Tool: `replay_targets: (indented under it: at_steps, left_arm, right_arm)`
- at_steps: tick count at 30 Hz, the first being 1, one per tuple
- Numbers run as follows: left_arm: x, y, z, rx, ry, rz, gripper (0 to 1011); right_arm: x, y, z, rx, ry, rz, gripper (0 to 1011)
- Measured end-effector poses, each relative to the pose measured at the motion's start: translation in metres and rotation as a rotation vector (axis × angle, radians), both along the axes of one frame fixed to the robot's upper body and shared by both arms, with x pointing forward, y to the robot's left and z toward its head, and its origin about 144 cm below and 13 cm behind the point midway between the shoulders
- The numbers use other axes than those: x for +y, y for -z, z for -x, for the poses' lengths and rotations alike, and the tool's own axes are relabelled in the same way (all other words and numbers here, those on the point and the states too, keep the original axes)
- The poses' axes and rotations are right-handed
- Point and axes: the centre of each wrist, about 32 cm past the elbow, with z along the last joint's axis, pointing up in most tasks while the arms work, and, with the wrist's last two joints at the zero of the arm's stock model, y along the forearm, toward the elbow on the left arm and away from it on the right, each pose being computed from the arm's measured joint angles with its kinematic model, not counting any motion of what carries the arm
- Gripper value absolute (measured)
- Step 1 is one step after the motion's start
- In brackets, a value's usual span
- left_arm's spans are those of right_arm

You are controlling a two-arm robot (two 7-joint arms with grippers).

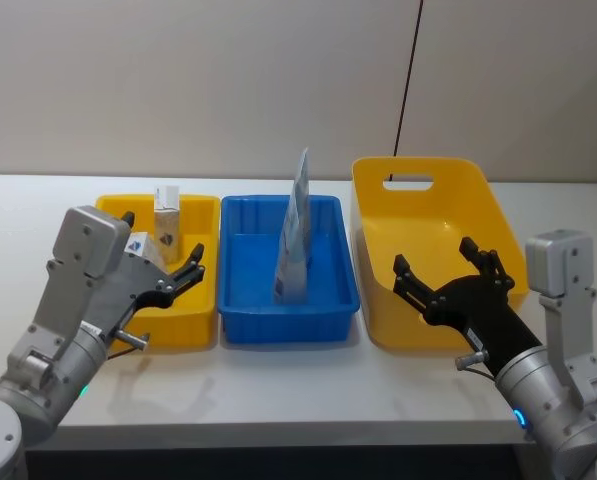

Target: Bimanual collaborative sorting of washing and personal care products

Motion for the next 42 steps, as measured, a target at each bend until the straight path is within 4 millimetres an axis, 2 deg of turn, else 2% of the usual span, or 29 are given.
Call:
replay_targets:
  at_steps: [18, 31, 42]
  left_arm:
    - [-0.008, -0.028, 0.003, -0.013, -0.068, 0.127, 1001]
    - [-0.017, -0.035, 0.008, 0.054, -0.161, 0.22, 1002]
    - [-0.025, -0.035, 0.002, 0.126, -0.205, 0.248, 1001]
  right_arm:
    - [0.0, 0.0, 0.0, 0.0, 0.0, 0.0, 1002]
    - [0.0, 0.0, 0.0, 0.0, 0.0, 0.0, 1002]
    - [0.0, 0.0, 0.0, 0.0, 0.0, 0.0, 1002]
